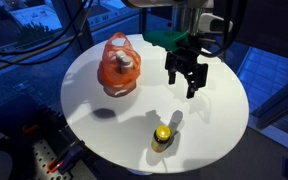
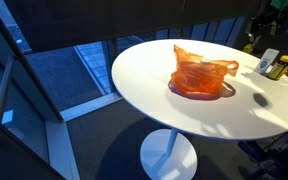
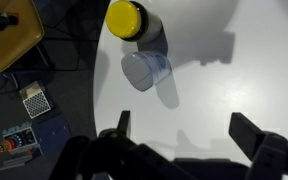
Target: Put the white bottle inside the orange plastic
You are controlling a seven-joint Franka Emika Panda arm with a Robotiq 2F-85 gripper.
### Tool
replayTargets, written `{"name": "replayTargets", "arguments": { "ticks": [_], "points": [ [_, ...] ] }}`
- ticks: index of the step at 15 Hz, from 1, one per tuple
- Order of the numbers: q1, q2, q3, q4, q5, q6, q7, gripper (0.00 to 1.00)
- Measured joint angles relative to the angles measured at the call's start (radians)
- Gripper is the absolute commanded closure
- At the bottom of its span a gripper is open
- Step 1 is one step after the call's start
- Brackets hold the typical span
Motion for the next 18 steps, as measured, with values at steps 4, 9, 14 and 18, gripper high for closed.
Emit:
{"name": "replayTargets", "arguments": {
  "ticks": [4, 9, 14, 18],
  "points": [
    [-0.001, 0.027, -0.021, 0.000, 0.000, 0.013, -0.006, 0.00],
    [-0.012, 0.048, -0.041, 0.000, 0.000, 0.013, -0.020, 0.00],
    [-0.025, 0.071, -0.041, 0.000, 0.000, 0.013, -0.071, 0.00],
    [-0.026, 0.082, -0.041, 0.000, 0.000, 0.012, -0.096, 0.00]
  ]
}}
